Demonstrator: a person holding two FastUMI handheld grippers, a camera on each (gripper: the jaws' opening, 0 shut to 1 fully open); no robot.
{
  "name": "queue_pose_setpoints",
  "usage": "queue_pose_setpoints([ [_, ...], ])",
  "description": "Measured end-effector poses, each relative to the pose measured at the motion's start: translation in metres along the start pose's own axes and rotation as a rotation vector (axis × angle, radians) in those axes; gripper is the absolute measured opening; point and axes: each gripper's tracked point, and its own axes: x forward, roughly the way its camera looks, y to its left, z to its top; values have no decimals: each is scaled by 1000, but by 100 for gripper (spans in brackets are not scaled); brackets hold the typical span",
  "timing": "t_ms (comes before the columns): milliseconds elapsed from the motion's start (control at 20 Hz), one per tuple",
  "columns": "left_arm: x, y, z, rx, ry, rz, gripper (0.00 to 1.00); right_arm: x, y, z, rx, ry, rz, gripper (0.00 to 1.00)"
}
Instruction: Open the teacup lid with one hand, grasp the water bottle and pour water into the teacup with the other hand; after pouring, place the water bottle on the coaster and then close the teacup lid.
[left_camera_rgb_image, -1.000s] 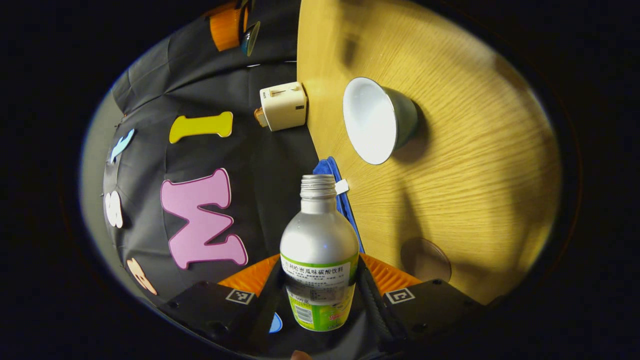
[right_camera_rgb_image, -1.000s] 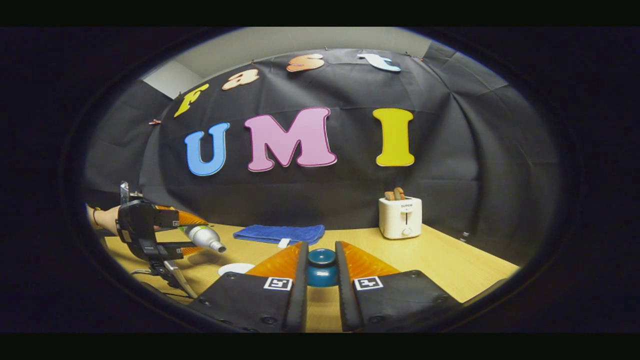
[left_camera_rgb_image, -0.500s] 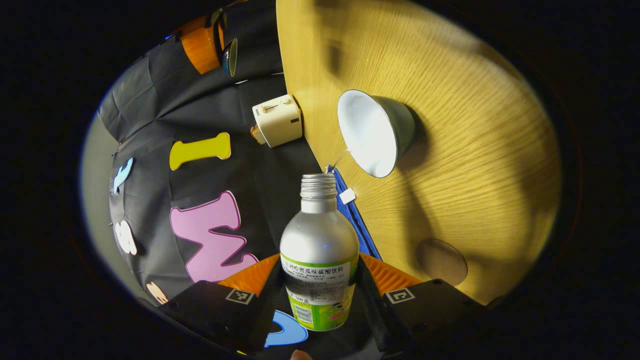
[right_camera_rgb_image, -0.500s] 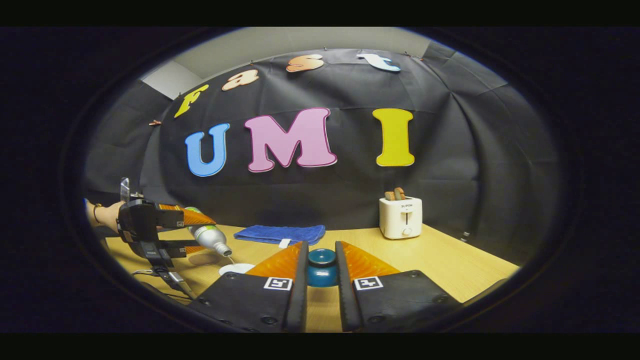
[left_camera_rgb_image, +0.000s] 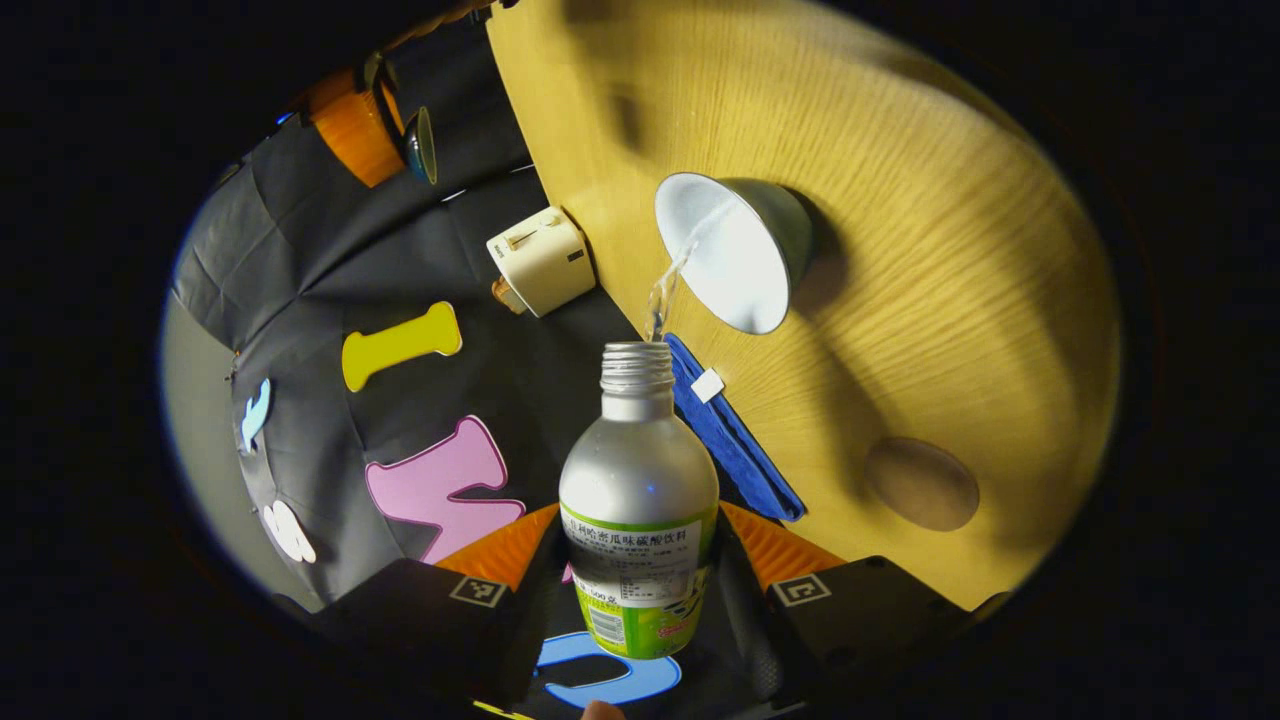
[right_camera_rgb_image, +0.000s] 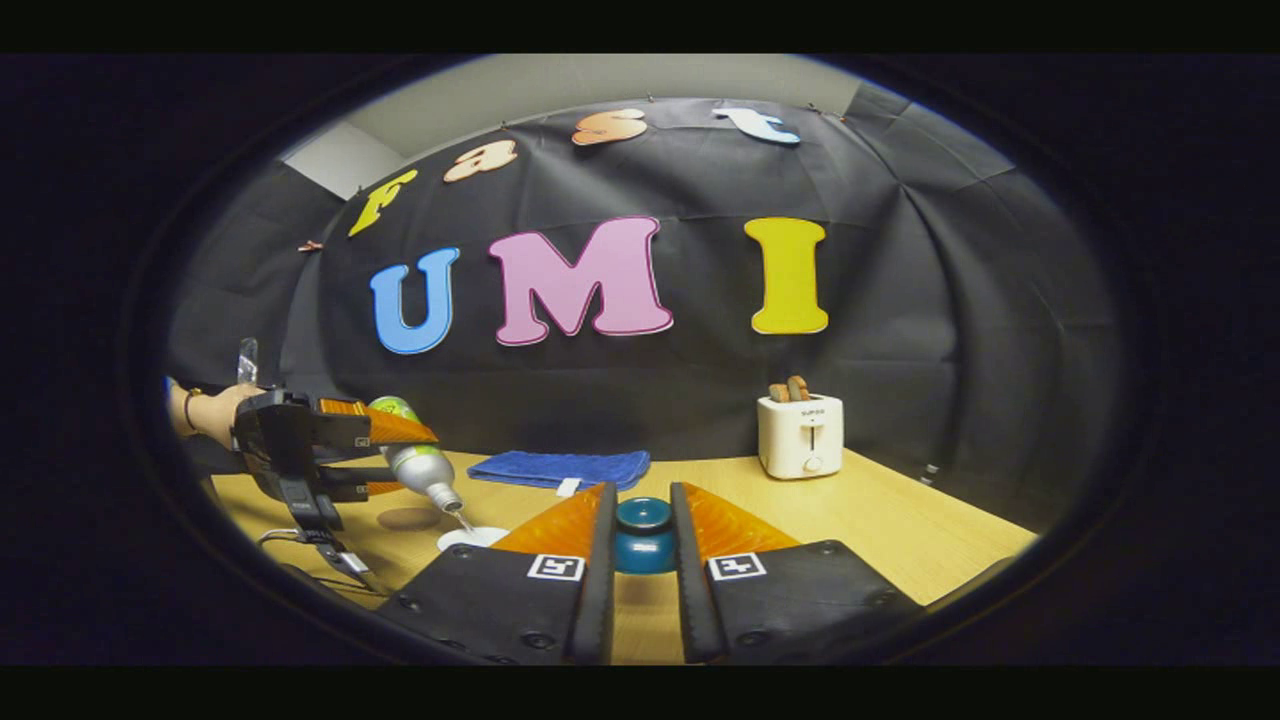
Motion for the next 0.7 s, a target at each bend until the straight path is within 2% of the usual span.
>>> queue_pose_setpoints([
  [50, 2, 3, -3, 23, 4, 4, 81, 0, 0, 0, -1, 0, 1, 30],
  [100, 2, 4, -6, 43, 6, 9, 81, 0, 1, -1, -4, 3, 3, 26],
  [200, 3, 9, -9, 74, 3, 29, 81, 0, 2, -1, -8, 5, 5, 26],
  [250, 3, 12, -8, 91, -1, 44, 81, 0, 3, -1, -9, 5, 6, 30],
  [450, 4, 33, -9, 211, -13, 110, 81, 0, 3, -2, -33, 8, 2, 30],
  [700, 6, 48, -10, 268, -27, 149, 81, 0, 4, -1, -37, 4, 7, 30],
])
